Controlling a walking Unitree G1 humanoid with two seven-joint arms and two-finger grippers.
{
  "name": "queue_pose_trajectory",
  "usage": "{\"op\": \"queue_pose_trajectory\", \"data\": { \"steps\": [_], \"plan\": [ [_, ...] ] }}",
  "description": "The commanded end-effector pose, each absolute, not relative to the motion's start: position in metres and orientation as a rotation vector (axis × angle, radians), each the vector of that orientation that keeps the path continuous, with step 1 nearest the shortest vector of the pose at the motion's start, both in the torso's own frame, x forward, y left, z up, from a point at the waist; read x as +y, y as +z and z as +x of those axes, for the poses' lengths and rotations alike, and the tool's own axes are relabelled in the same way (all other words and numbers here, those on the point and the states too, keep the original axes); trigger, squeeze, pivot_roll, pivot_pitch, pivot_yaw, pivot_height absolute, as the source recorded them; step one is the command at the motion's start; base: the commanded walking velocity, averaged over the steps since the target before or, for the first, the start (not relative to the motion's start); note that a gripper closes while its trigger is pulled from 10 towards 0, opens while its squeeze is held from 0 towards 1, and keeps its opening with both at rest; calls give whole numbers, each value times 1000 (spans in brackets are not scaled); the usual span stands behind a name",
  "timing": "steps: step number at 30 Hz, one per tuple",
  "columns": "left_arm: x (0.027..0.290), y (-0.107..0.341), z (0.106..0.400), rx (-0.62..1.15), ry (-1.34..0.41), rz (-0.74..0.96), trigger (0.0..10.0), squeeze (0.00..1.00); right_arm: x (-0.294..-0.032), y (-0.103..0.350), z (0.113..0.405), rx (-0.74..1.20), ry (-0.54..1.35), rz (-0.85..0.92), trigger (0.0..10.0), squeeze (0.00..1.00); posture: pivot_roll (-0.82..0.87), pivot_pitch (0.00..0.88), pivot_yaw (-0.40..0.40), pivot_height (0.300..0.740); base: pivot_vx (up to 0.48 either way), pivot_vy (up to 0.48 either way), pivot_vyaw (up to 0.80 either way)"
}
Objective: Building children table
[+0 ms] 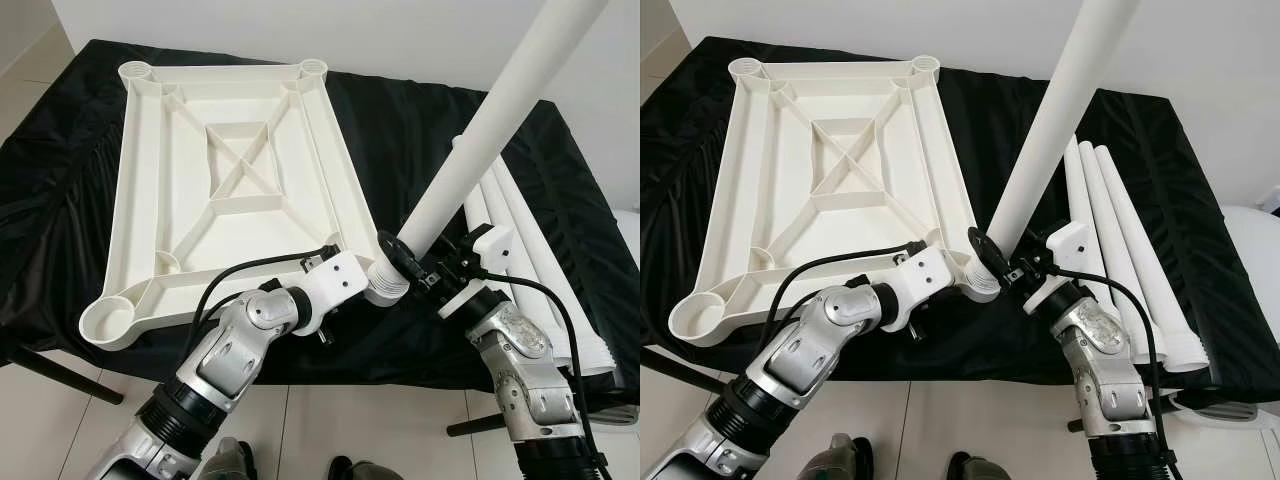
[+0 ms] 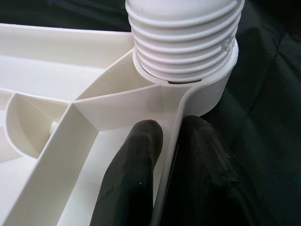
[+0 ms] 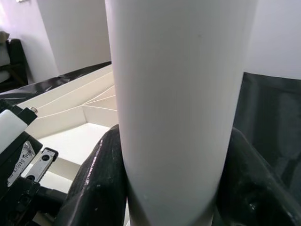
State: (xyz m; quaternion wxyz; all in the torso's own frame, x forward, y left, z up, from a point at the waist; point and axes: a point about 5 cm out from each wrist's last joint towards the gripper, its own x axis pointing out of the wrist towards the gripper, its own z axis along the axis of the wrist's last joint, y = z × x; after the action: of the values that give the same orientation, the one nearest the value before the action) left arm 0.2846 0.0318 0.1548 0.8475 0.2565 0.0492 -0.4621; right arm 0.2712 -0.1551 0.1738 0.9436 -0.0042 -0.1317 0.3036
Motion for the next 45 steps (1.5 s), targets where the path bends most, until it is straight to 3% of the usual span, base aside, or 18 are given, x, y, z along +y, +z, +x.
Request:
{"op": "queue_pose_trajectory", "data": {
  "steps": [1,13,31,45],
  "plan": [
    [25,155,283,95,-947,545,10000,0,-161,128,265,-28,571,12,10000,0,-85,189,-41,740,0,0,0],
    [31,157,289,108,-877,522,10000,0,-160,127,263,-52,466,41,10000,0,-88,184,-36,740,0,0,0],
    [26,161,290,99,-849,497,10000,0,-149,129,272,-23,589,-19,10000,0,-88,180,-46,740,0,0,0],
    [26,163,288,100,-823,483,10000,0,-145,132,279,-41,504,-58,10000,0,-82,190,-59,740,0,0,0]
  ]
}}
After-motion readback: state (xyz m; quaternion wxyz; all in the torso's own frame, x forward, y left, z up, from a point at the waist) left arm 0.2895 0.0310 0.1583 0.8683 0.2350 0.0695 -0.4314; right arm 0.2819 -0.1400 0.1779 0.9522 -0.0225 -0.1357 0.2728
